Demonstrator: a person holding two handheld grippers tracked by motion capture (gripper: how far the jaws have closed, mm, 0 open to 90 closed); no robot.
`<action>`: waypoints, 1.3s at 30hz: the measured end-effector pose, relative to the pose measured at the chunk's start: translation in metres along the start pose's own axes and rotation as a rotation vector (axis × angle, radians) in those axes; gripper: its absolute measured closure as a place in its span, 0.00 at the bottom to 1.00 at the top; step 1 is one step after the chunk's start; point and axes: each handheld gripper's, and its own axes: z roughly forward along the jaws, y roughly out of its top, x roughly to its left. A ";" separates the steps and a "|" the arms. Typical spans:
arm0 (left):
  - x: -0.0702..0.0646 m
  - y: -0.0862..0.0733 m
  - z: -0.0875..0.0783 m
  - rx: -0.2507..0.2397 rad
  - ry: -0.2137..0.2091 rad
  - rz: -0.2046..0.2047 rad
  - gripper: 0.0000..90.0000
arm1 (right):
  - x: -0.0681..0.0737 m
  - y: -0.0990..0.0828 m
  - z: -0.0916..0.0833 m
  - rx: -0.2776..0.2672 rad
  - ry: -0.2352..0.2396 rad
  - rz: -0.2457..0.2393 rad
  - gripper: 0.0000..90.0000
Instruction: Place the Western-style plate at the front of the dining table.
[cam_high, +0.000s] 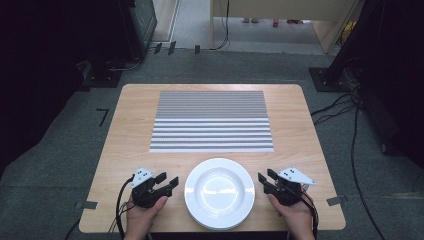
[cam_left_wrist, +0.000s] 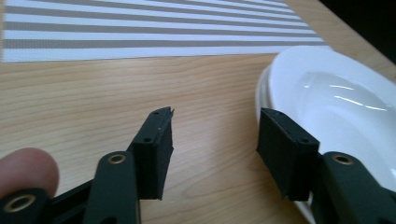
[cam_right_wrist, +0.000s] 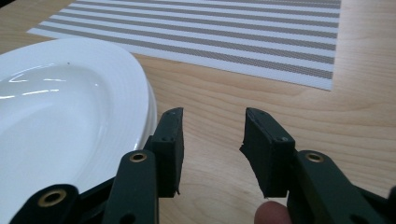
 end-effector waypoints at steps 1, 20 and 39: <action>0.000 0.000 0.000 0.000 0.000 0.000 0.53 | 0.000 0.000 0.000 0.000 0.000 0.000 0.67; -0.009 0.001 0.003 0.054 -0.180 -0.052 0.62 | 0.008 0.001 -0.003 0.031 0.194 0.119 0.81; -0.015 -0.001 0.010 0.157 -0.254 -0.039 0.66 | 0.001 0.000 -0.003 0.117 0.290 0.297 0.96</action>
